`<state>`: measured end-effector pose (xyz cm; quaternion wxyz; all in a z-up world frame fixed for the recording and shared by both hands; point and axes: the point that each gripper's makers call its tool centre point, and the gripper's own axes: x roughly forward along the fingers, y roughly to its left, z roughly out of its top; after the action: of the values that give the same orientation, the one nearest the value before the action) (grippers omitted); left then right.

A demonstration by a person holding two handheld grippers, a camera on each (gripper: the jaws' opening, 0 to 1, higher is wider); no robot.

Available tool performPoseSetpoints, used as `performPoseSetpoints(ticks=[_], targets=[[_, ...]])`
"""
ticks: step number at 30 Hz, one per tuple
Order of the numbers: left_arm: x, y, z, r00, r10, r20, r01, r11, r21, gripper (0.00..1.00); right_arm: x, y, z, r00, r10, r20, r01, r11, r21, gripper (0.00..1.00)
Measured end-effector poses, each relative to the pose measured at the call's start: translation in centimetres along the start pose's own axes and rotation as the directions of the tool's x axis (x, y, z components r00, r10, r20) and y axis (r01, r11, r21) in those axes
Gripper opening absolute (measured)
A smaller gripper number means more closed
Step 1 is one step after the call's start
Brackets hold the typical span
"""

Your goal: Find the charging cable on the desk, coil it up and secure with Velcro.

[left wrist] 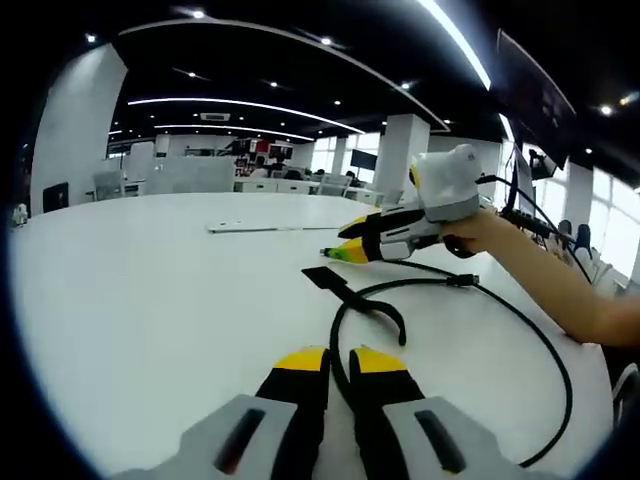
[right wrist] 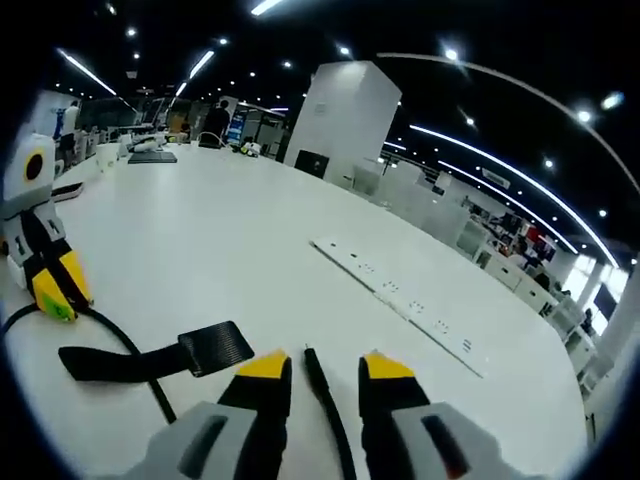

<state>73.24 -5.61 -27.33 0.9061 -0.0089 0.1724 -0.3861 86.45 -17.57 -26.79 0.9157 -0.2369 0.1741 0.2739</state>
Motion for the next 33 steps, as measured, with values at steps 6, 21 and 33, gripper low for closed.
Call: performPoseSetpoints(ticks=[6,21,33], targets=[[0.0,-0.2,-0.1,1.000,-0.002,0.000,0.002,1.000,0.020,0.10,0.4,0.5,-0.1,1.000,0.018,0.004,-0.018,1.000,0.001,0.28],[0.2,-0.4,-0.2,1.000,-0.002,-0.001,0.002,0.999,0.039,0.10,0.3,0.4,-1.2,1.000,0.023,-0.008,-0.022,0.992,0.121,0.13],[0.3,-0.3,-0.1,1.000,-0.004,0.000,0.004,0.999,0.042,0.10,-2.0,-2.6,-2.2,0.997,-0.049,-0.067,0.059,0.985,0.163,0.09]])
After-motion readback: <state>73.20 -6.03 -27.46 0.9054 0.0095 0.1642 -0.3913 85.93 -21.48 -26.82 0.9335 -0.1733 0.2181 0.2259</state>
